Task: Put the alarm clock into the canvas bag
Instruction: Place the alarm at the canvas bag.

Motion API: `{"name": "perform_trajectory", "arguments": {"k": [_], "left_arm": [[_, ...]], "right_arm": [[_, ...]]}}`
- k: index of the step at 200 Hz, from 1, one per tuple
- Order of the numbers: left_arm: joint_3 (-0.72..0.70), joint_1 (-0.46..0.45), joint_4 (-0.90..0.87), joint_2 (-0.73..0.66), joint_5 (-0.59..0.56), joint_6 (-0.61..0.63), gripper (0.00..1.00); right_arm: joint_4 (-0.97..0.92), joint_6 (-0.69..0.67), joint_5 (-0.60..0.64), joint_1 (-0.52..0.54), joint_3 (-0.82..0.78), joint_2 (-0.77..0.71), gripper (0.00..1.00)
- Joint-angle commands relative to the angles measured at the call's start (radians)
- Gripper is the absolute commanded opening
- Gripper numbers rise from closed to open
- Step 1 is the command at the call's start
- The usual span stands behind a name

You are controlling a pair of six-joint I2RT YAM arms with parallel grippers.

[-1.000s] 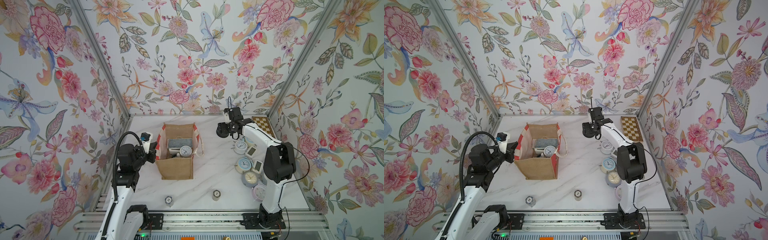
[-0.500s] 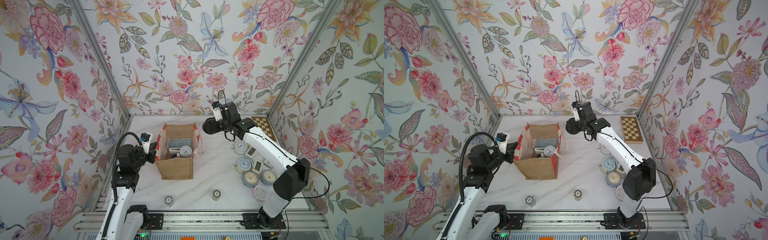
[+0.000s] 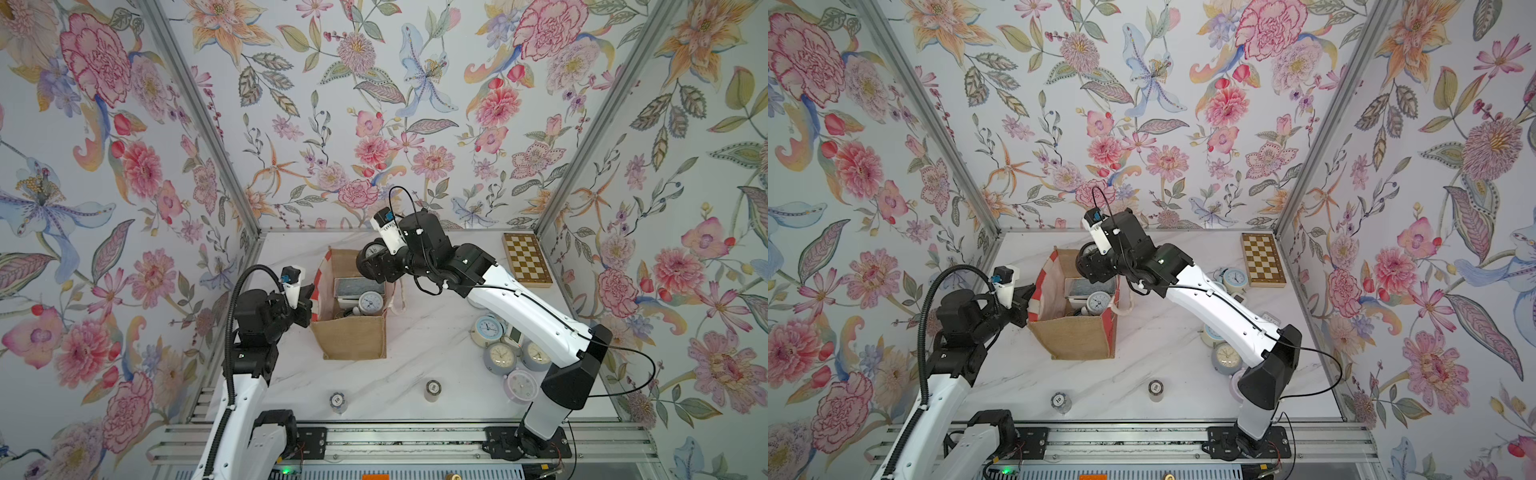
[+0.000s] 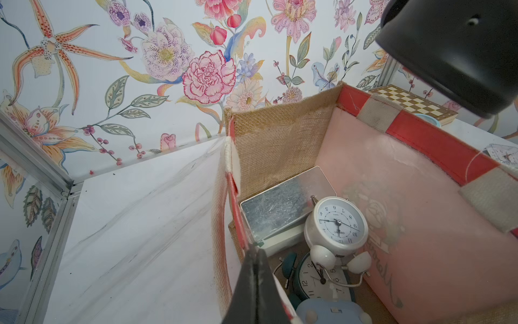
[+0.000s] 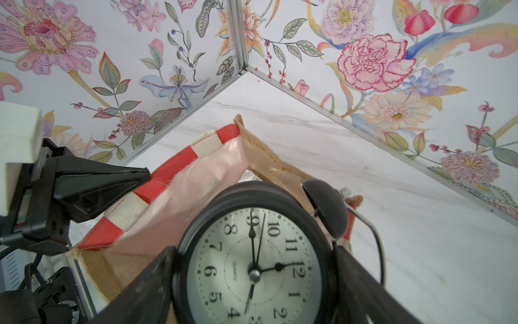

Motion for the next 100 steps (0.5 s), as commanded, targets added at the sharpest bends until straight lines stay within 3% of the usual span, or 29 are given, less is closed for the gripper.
{"name": "perform_trajectory", "arguments": {"k": [1, 100], "left_arm": [[-0.001, 0.006, 0.028, -0.018, 0.024, 0.001, 0.00], [-0.003, 0.005, 0.026, -0.032, 0.017, 0.003, 0.00]], "right_arm": [[-0.027, 0.009, -0.042, 0.027, 0.052, 0.075, 0.55], [-0.354, -0.021, -0.256, 0.074, 0.201, 0.305, 0.54]]}}
